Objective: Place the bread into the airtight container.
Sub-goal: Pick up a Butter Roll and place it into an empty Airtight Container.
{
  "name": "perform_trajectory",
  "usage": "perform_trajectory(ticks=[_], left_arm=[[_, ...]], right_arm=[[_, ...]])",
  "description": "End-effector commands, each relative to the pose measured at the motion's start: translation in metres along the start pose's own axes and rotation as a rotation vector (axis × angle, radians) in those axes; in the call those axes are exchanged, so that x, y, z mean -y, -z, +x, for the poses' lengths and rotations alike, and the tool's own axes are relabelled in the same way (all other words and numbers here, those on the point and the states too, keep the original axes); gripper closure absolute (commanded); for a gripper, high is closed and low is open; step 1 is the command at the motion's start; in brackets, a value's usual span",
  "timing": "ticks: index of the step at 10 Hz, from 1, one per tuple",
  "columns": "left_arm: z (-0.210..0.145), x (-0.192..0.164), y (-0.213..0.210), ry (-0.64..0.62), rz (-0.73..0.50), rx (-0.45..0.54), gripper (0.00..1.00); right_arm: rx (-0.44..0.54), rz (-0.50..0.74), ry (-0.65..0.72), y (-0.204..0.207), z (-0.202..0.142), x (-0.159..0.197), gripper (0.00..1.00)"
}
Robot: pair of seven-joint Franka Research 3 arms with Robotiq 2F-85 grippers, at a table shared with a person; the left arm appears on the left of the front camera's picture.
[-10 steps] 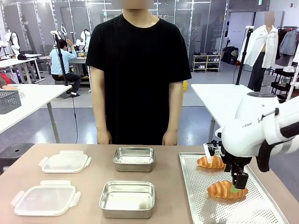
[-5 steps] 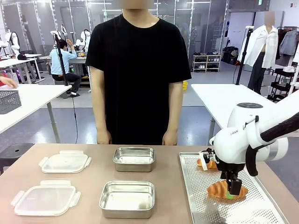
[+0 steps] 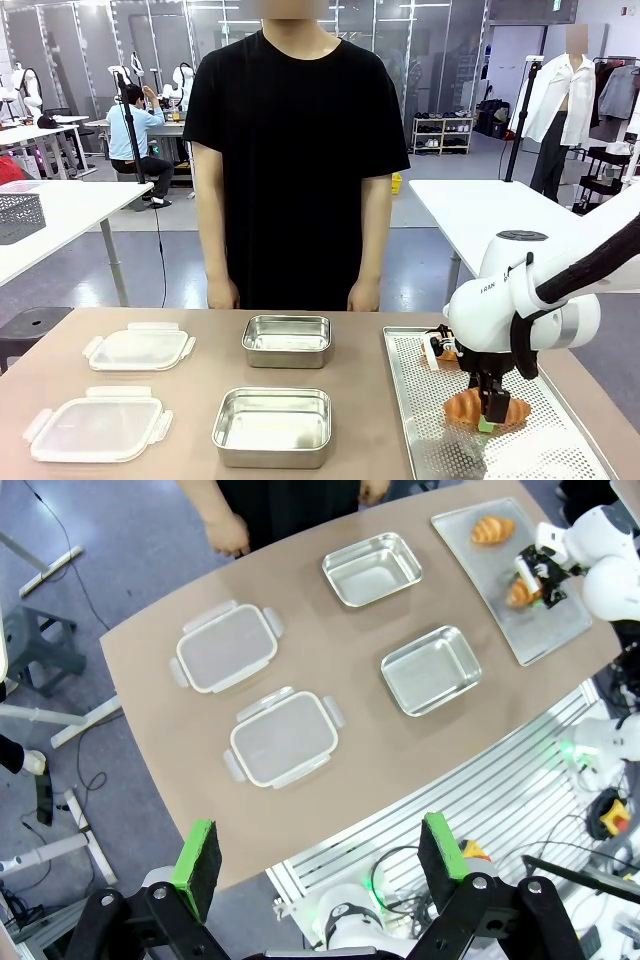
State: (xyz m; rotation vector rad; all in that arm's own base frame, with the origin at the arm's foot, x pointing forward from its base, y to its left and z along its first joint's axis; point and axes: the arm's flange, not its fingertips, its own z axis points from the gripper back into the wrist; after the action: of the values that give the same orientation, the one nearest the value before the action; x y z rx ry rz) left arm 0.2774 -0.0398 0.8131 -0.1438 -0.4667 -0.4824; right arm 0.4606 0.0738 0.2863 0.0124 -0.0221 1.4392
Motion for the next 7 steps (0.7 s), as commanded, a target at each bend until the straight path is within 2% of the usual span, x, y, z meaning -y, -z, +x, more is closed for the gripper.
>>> perform_trajectory(ticks=[1, 2, 3, 5, 6, 7], left_arm=[[-0.001, 0.0, 0.0, 0.004, -0.002, 0.0, 0.0], [-0.001, 0.0, 0.0, 0.004, -0.002, 0.0, 0.0], [-0.001, 0.0, 0.0, 0.004, -0.002, 0.0, 0.0], [-0.001, 0.0, 0.0, 0.004, -0.002, 0.0, 0.0], [-0.001, 0.0, 0.0, 0.004, -0.002, 0.0, 0.0], [-0.001, 0.0, 0.0, 0.004, -0.002, 0.0, 0.0]], right_arm=[[0.018, -0.002, -0.031, -0.003, -0.002, 0.004, 0.55], [0.013, 0.005, -0.026, -0.003, -0.002, 0.004, 0.93], [0.007, 0.008, -0.021, -0.005, -0.001, 0.004, 1.0], [0.005, 0.019, -0.001, -0.014, 0.0, 0.004, 1.0], [0.0, 0.026, 0.001, -0.03, 0.007, -0.002, 0.59], [-0.025, 0.013, 0.014, -0.05, 0.021, -0.008, 0.59]])
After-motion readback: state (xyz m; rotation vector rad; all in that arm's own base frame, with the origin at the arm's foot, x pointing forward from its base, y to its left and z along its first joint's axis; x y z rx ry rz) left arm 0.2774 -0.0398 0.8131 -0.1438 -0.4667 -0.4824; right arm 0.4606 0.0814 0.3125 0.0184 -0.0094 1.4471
